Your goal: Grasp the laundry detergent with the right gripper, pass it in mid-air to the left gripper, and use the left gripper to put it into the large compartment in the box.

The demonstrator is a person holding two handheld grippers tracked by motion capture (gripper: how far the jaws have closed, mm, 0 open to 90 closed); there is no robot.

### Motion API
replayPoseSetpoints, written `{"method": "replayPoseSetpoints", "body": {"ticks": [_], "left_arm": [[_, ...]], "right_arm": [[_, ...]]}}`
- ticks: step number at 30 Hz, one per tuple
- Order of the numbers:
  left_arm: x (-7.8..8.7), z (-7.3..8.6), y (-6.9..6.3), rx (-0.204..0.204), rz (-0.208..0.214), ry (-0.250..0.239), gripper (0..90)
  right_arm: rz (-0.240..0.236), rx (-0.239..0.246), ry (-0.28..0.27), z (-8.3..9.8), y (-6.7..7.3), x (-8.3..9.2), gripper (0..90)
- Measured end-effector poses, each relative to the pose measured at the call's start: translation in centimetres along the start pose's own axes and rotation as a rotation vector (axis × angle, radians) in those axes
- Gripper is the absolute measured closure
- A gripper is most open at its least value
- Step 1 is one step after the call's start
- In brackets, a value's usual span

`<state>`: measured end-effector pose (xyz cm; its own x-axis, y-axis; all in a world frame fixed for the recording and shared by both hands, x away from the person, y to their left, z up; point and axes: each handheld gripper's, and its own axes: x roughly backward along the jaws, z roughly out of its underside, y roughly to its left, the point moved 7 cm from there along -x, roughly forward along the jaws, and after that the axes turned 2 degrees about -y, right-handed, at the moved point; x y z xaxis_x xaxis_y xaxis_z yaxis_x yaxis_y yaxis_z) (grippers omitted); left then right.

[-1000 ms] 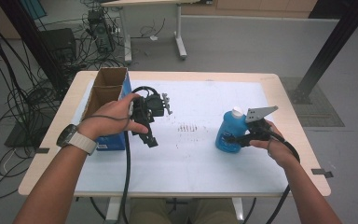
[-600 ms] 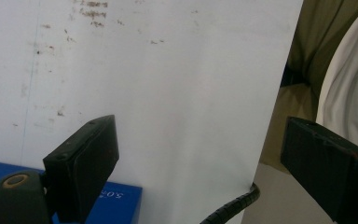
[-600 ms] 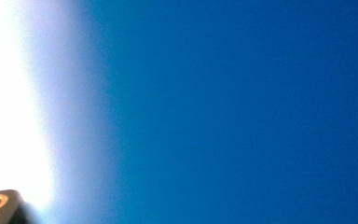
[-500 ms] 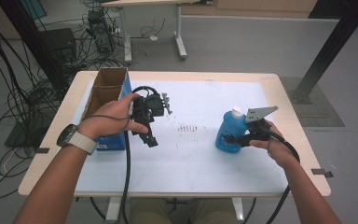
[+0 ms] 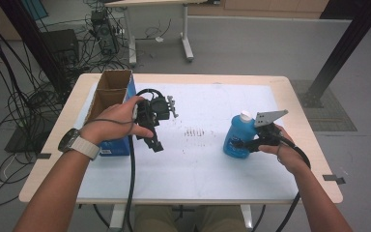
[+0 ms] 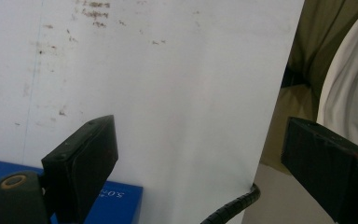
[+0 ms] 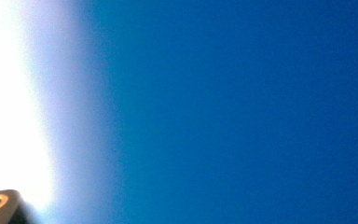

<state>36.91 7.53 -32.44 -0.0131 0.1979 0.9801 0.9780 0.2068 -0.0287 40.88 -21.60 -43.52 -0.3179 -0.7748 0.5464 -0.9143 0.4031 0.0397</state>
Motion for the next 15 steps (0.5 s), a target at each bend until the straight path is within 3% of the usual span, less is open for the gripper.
{"method": "replayPoseSetpoints", "body": {"ticks": [9,15], "left_arm": [[0.11,-0.04,0.03,0.005,-0.003,0.0,11.2],[0.6,-0.14,0.03,0.009,-0.02,-0.002,10.8]], "right_arm": [[-0.004,0.007,0.009,-0.13,-0.03,0.0,43.3],[-0.025,-0.008,-0.023,-0.58,0.1,0.51,43.3]]}}
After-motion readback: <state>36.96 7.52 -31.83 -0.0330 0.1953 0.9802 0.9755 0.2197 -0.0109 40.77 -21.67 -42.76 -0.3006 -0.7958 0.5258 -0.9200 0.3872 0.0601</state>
